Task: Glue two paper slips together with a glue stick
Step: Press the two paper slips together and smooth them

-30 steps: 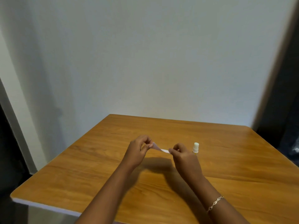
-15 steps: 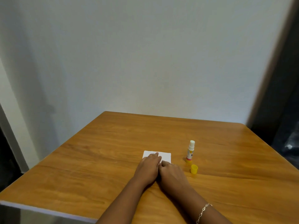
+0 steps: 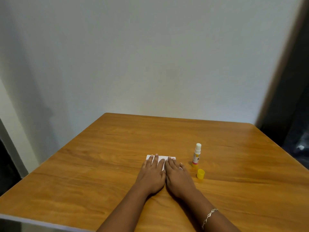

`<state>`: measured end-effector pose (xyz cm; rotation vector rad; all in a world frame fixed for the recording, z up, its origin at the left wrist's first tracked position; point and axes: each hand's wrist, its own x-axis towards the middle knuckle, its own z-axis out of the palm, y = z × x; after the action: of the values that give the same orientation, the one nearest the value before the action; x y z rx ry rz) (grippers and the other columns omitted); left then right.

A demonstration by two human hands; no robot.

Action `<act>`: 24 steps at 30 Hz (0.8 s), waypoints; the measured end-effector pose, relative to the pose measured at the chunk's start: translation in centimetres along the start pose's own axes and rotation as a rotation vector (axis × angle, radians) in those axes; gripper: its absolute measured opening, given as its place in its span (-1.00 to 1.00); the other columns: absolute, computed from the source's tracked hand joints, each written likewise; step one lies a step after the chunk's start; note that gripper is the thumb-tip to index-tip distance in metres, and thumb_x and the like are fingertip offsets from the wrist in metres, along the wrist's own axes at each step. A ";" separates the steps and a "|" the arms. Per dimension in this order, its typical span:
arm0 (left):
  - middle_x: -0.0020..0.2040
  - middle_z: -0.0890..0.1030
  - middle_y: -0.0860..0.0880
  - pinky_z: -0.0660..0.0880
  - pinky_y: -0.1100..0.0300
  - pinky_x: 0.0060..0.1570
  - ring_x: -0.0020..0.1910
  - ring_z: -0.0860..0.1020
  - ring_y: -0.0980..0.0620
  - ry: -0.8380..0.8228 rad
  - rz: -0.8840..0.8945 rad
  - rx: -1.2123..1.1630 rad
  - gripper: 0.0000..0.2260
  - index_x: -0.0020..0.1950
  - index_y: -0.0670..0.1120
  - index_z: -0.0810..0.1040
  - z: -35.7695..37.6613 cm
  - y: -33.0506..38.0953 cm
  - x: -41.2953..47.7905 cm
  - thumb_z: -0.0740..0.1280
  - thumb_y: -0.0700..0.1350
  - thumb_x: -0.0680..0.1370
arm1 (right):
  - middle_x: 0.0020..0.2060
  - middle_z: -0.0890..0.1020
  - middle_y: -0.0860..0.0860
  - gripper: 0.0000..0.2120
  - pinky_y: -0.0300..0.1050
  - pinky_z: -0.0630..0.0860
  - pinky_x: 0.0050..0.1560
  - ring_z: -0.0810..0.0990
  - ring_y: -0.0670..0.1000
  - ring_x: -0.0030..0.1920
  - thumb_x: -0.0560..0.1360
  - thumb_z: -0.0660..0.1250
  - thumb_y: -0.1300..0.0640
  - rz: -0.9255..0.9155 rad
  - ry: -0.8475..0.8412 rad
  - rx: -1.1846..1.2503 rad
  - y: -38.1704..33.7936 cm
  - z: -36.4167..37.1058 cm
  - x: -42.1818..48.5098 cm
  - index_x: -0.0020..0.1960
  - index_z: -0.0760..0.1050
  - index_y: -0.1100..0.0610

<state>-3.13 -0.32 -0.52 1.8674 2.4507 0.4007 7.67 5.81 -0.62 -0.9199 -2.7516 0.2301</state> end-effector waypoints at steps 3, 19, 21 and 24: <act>0.53 -0.09 -0.13 -0.15 0.02 0.45 0.50 -0.14 -0.10 -0.048 -0.032 0.042 -0.15 0.49 -0.04 -0.06 0.1 0.1 0.1 -0.44 0.19 0.22 | 0.51 0.04 0.13 -0.12 0.06 -0.02 0.48 -0.02 0.07 0.51 0.22 -0.48 -0.09 0.012 -0.008 -0.020 -0.1 0.0 -0.2 0.47 -0.04 0.16; 0.53 -0.07 -0.16 -0.22 0.01 0.45 0.50 -0.12 -0.07 0.122 -0.054 0.052 -0.43 0.49 -0.04 -0.12 0.5 0.6 -0.4 -0.30 0.19 0.53 | -0.24 0.68 0.07 -0.82 -0.03 0.48 -0.21 0.58 0.10 -0.24 0.40 0.20 0.15 0.143 0.525 0.341 2.4 -6.0 -5.7 -0.18 0.58 0.16; 0.51 0.10 -0.16 -0.18 0.05 0.44 0.50 0.03 -0.05 0.247 -0.011 0.037 -0.25 0.48 -0.10 0.01 0.2 0.7 -0.8 -0.44 0.28 0.45 | -0.26 0.68 0.06 -0.89 -0.08 0.44 -0.25 0.58 0.05 -0.27 0.44 0.29 0.23 0.262 0.641 0.467 4.7 -7.1 -5.6 -0.18 0.60 0.14; 0.30 0.50 -0.13 0.09 0.04 0.43 0.31 0.44 -0.04 0.315 0.040 0.024 -0.34 0.33 -0.19 0.36 -0.3 0.9 -1.2 -0.25 0.21 0.57 | -0.15 0.69 0.11 -0.87 -0.09 0.47 -0.11 0.59 0.03 -0.17 0.43 0.32 0.31 0.426 0.558 0.634 7.7 -7.1 -4.1 -0.09 0.60 0.17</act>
<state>-2.02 -1.28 -0.18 2.0014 2.6195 0.7221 17.18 9.95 3.77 -1.1406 -1.7842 0.7368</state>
